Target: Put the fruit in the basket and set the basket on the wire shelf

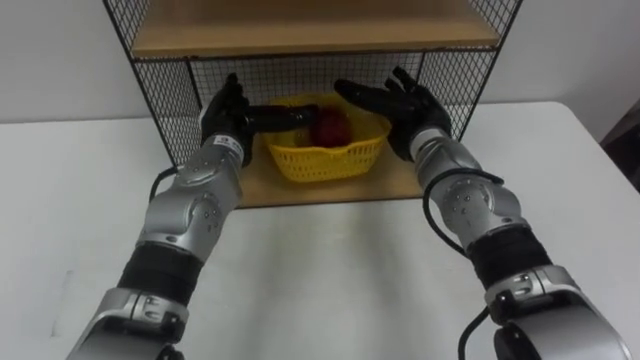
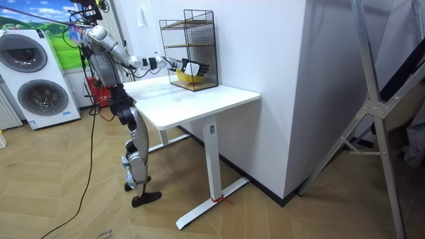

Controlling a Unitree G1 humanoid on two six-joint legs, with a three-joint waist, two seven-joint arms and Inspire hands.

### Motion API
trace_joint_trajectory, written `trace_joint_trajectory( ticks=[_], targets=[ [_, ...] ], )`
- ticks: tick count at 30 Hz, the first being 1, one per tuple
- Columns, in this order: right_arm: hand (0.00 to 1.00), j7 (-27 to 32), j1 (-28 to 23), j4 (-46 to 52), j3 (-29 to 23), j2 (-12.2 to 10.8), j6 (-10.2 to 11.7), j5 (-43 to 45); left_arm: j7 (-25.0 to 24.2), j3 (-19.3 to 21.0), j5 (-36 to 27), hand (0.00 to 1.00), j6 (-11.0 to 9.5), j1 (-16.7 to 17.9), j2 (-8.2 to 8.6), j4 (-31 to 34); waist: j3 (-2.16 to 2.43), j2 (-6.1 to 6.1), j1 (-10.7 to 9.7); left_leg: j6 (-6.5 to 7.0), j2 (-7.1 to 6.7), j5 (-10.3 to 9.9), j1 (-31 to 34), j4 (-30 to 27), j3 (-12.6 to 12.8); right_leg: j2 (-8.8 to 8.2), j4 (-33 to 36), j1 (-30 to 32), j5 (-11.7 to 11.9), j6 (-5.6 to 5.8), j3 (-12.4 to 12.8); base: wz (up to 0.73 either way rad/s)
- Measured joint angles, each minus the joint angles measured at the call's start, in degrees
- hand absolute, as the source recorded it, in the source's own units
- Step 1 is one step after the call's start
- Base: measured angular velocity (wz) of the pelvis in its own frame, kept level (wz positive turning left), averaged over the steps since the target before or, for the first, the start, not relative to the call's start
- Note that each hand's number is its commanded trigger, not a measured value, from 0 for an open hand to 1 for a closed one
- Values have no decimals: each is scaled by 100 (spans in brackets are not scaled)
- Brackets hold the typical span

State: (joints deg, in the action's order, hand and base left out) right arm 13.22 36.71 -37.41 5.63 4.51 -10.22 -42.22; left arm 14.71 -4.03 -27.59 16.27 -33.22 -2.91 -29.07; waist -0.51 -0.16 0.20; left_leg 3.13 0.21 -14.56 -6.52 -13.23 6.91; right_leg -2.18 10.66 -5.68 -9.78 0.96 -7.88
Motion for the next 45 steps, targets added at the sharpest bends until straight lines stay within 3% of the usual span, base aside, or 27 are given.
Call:
trace_joint_trajectory(
  ticks=[10, 15, 18, 22, 27, 33, 39, 42, 45],
  targets=[
    [0, -167, -609, 799, -14, 157, 29, 628, -195, -4, 345, 0, -23, 278, -246, 803, 8, 8, 11, -13, -6, 9, -32, -10, -165, 43, 6, -15, -1, -1, -70, 4],
    [0, -227, -1120, 1373, -18, 290, 31, 879, -326, -17, 553, 0, -101, 880, -247, 1371, 14, 1, -1, -17, -1, 11, -118, -3, -178, 17, -6, -154, -1, -1, -69, 1],
    [0, -346, -1463, 1910, -20, 292, 31, 1133, -443, -20, 729, 0, -106, 1450, -251, 2075, 21, -8, 3, -33, 1, 21, -106, -4, -160, 27, 0, -139, 0, -4, -62, 0],
    [0, -514, -1856, 2431, -25, 319, 31, 1482, -561, -18, 759, 0, -133, 1800, -276, 2421, 72, -48, 4, -35, 3, 22, -108, -15, -159, 26, 9, -149, 3, -9, -10, 0],
    [0, -740, -2208, 2766, -24, 366, 31, 1866, -722, -19, 806, 0, -139, 1930, -341, 2571, 119, -112, -8, -34, 2, 26, -170, -14, -134, 26, 19, -189, 10, -19, 1, -3],
    [0, -948, -2923, 3443, -25, 476, 42, 2027, -976, -88, 808, 0, -292, 2710, -353, 3002, 120, -113, -36, -34, 8, 26, -211, -9, -117, 26, 13, -244, 11, -21, -8, 0],
    [0, -1108, -3251, 3948, -37, 514, 43, 2039, -1161, -76, 792, 0, -321, 3068, -367, 3283, 94, -74, -54, -29, 4, 28, -160, 91, -98, 52, 118, -110, 11, -21, -2, -3],
    [0, -1225, -3520, 4592, -53, 522, 55, 2199, -1284, -80, 807, 0, -528, 3550, -363, 3708, 93, -60, -55, -30, 13, 32, -150, 146, -67, 63, 119, -88, 11, -21, 0, -4],
    [0, -1485, -3837, 4995, -68, 536, 250, 2381, -1515, -91, 796, 0, -609, 3925, -374, 3821, 91, -76, -64, -36, 13, 41, -105, 150, -51, 68, 110, -18, 11, -21, 10, -1]
  ],
)
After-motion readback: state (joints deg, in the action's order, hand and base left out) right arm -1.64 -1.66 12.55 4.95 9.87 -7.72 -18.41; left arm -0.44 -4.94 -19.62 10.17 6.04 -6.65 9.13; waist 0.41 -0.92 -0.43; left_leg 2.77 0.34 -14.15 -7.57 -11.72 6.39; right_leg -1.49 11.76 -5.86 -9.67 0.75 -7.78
